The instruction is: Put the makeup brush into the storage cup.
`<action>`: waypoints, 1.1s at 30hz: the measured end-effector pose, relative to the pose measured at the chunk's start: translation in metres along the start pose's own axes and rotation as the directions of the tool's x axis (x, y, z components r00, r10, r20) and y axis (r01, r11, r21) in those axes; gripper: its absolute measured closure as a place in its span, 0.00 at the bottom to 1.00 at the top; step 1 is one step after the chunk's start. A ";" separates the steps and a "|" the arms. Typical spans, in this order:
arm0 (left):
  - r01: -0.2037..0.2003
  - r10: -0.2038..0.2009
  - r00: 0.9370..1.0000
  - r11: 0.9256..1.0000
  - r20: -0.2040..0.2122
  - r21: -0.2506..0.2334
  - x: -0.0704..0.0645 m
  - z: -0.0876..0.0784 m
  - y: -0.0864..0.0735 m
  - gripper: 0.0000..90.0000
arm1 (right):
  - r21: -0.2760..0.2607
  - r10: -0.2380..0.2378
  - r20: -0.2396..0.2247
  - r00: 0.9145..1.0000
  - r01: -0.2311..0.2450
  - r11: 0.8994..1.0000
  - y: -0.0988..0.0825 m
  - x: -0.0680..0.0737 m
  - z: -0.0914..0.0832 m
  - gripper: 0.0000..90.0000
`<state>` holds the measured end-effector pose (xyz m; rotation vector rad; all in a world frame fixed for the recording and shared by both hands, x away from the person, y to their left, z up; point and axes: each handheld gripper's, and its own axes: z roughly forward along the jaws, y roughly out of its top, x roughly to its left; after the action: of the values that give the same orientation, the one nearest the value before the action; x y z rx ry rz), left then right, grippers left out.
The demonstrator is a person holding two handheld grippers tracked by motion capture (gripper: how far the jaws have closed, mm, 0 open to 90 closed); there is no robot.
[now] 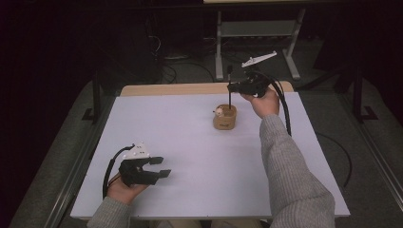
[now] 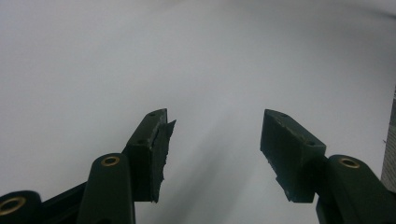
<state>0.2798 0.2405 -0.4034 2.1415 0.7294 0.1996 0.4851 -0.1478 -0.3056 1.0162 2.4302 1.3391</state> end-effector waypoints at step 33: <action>0.004 -0.004 1.000 1.000 0.003 0.003 0.001 0.001 0.000 0.46 | 0.008 0.036 0.014 0.999 -0.036 0.999 -0.014 -0.006 0.014 0.94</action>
<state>0.2803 0.2407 -0.4041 2.1431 0.7326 0.1936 0.4895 -0.1470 -0.3261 1.0722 2.4209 1.3293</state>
